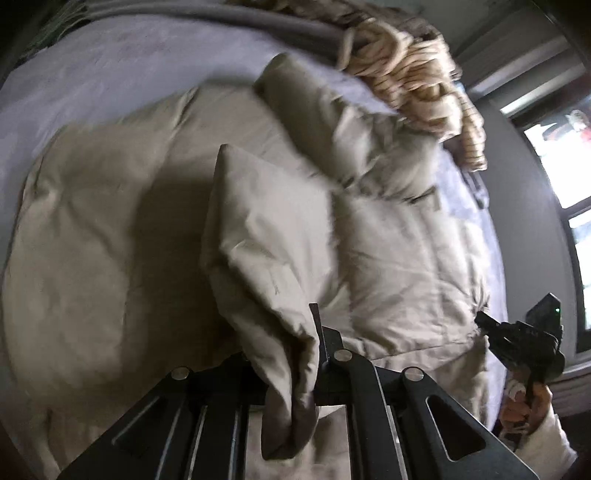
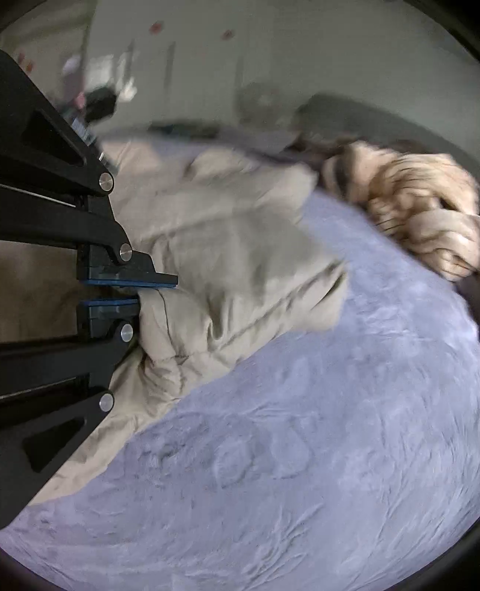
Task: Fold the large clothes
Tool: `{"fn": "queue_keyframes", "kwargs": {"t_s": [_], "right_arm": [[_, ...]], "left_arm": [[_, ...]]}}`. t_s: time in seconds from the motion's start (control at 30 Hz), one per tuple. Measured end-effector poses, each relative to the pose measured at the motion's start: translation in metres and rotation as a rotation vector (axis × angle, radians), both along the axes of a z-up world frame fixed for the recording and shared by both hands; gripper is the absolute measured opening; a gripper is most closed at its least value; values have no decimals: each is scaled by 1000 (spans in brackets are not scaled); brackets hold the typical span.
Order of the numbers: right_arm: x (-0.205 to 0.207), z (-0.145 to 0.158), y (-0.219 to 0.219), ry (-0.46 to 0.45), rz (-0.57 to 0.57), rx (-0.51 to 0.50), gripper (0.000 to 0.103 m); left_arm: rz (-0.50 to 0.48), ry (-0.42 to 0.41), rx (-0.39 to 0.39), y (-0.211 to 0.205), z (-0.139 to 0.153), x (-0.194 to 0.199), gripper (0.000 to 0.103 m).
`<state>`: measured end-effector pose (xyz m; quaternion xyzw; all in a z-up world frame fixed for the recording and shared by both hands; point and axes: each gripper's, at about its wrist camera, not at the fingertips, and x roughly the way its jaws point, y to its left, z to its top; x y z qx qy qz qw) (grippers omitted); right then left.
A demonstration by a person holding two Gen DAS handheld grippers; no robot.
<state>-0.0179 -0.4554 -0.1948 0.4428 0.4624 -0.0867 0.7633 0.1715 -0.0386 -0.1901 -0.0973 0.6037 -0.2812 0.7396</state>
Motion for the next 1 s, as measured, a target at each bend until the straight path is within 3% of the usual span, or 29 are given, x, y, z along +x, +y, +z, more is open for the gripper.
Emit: {"fn": "queue_keyframes", "kwargs": {"t_s": [0.1,0.17,0.23,0.27,0.3,0.37,0.4,0.47,0.53,0.6,0.73,0.77,0.8,0.83,0.9,1.0], "right_arm": [[-1,-18,-1,30,-12,8,5],[1,-20,-4,29,-36,27,5],[-1,-16,-6,43,-24,26,8],[-3,-9,-3,58,19,9,18],[-7,1,3,77,84,-12,39],[-14,22,15,60,177,-59,65],[-17,36,19,28,211,-101,65],[-20,61,12,-35,203,-198,65],[-24,65,-9,-72,107,-198,65],[-10,44,-39,-68,-2,-105,65],[22,-5,-69,-49,-116,78,65],[28,-11,-70,-62,-126,122,61],[35,-15,-71,-97,-122,181,34],[41,-16,-67,-111,-110,198,24],[55,-12,-60,-83,-73,125,17],[66,-18,-62,-5,-35,14,16]], "left_arm": [[44,-1,17,12,-2,0,15],[86,-40,70,23,8,0,32],[113,-105,140,32,18,-1,37],[119,-136,177,36,24,0,37],[121,-149,189,37,26,3,37],[117,-174,182,45,37,3,37],[106,-187,164,45,43,3,37],[85,-198,134,39,48,5,37],[70,-203,112,24,51,7,37],[47,-206,108,6,50,10,37],[36,-220,162,-16,37,14,37],[32,-221,187,-18,30,18,37],[30,-222,205,-20,23,21,37],[28,-226,222,-24,18,24,37],[14,-235,238,-30,10,29,37],[-16,-258,248,-46,1,32,37]]}}
